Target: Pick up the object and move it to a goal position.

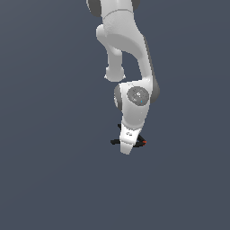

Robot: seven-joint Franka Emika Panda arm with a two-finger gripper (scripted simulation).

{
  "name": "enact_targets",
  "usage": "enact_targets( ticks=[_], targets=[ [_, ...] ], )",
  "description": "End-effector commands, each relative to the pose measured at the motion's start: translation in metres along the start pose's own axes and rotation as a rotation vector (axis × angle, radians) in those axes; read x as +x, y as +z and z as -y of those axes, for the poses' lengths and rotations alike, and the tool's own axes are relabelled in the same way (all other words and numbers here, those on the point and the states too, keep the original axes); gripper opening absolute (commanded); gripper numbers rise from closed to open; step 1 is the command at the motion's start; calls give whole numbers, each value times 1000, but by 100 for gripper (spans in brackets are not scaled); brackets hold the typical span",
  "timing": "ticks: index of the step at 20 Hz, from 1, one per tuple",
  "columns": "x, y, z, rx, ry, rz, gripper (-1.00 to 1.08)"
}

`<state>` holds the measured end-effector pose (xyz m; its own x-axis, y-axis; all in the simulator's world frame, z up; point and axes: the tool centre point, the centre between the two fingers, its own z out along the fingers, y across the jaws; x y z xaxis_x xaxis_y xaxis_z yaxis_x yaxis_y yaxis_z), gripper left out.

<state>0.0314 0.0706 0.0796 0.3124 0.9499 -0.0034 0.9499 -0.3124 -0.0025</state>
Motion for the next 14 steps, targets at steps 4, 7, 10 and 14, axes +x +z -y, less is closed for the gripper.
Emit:
enact_targets(
  ticks=[4, 7, 10, 14],
  targets=[
    [25, -45, 38, -4, -1, 0, -100],
    [39, -70, 60, -4, -1, 1, -100],
    [53, -95, 81, -4, -1, 1, -100],
    [70, -125, 107, -4, -2, 1, -100]
  ],
)
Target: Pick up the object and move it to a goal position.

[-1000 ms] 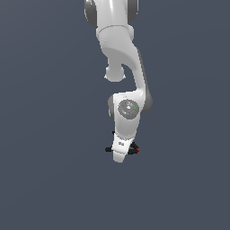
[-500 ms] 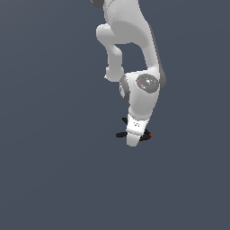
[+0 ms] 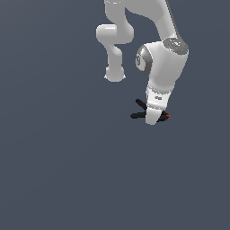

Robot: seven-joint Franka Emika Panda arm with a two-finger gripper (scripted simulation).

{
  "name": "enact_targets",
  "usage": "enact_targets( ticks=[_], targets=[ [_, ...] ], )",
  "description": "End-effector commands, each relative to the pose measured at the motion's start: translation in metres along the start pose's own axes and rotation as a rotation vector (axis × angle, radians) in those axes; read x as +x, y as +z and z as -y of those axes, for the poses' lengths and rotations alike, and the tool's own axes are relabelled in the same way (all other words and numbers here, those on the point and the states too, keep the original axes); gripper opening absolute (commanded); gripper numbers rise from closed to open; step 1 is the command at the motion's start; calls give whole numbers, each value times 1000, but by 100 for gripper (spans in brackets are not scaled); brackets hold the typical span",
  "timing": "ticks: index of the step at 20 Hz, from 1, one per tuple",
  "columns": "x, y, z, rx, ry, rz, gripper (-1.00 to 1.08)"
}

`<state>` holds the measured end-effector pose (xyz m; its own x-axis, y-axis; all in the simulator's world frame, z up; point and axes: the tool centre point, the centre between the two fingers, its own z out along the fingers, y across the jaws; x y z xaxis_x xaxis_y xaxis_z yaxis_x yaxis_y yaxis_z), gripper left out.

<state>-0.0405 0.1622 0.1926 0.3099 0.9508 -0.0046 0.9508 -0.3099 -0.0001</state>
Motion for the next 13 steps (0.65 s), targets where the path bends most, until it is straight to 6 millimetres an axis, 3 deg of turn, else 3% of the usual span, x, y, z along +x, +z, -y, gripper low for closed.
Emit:
enact_targets(
  ticks=[1, 7, 13],
  targets=[
    [10, -19, 15, -1, 1, 0, -100],
    [29, -51, 40, -1, 1, -2, -100],
    [36, -62, 49, 0, 1, -4, -100]
  ],
)
